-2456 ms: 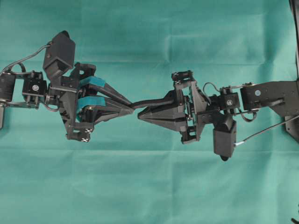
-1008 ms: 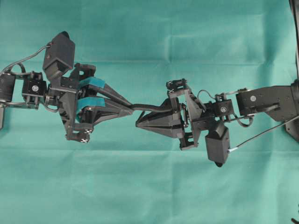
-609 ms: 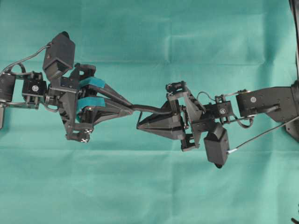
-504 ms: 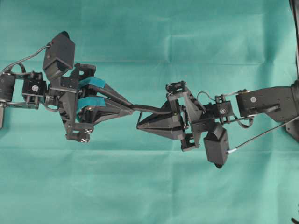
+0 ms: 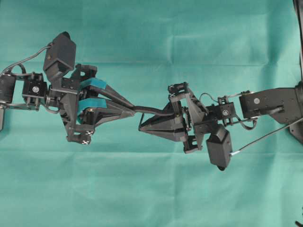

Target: Peel off the Velcro with your right arm.

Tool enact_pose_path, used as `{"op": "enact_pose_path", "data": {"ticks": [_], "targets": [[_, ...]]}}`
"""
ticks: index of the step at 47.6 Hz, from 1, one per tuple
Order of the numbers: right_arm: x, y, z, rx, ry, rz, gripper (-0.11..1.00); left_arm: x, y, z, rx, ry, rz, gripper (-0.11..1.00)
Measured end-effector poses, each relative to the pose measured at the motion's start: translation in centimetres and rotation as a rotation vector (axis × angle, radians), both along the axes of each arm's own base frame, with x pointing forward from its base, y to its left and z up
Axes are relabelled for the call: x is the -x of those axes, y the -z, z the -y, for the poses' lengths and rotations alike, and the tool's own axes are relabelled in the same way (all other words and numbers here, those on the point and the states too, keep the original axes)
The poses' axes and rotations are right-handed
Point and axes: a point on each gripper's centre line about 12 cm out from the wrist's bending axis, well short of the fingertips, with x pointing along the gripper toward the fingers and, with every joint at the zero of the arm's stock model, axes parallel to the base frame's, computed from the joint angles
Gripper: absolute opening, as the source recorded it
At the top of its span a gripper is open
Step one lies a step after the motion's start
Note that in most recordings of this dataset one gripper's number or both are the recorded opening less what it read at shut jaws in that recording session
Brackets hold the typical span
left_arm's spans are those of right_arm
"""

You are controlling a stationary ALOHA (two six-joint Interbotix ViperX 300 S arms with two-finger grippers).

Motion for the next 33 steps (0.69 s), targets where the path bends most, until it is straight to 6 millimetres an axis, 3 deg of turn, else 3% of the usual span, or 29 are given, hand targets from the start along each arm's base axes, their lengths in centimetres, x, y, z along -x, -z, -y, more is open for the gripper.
{"op": "enact_pose_path", "data": {"ticks": [12, 18, 23, 33], "targets": [[0.0, 0.1, 0.0, 0.001, 0.001, -0.006, -0.09, 0.0, 0.0, 0.0, 0.000, 0.000, 0.002, 0.10], [0.1, 0.1, -0.1, -0.001, -0.001, -0.010, 0.01, 0.0, -0.1, -0.1, 0.002, -0.002, 0.006, 0.10], [0.2, -0.2, -0.4, -0.003, -0.008, 0.000, 0.18, 0.0, 0.0, -0.1, 0.002, -0.002, 0.005, 0.10], [1.2, -0.9, -0.2, -0.004, -0.005, 0.013, 0.18, 0.1, 0.1, -0.1, 0.002, -0.002, 0.005, 0.10]]}}
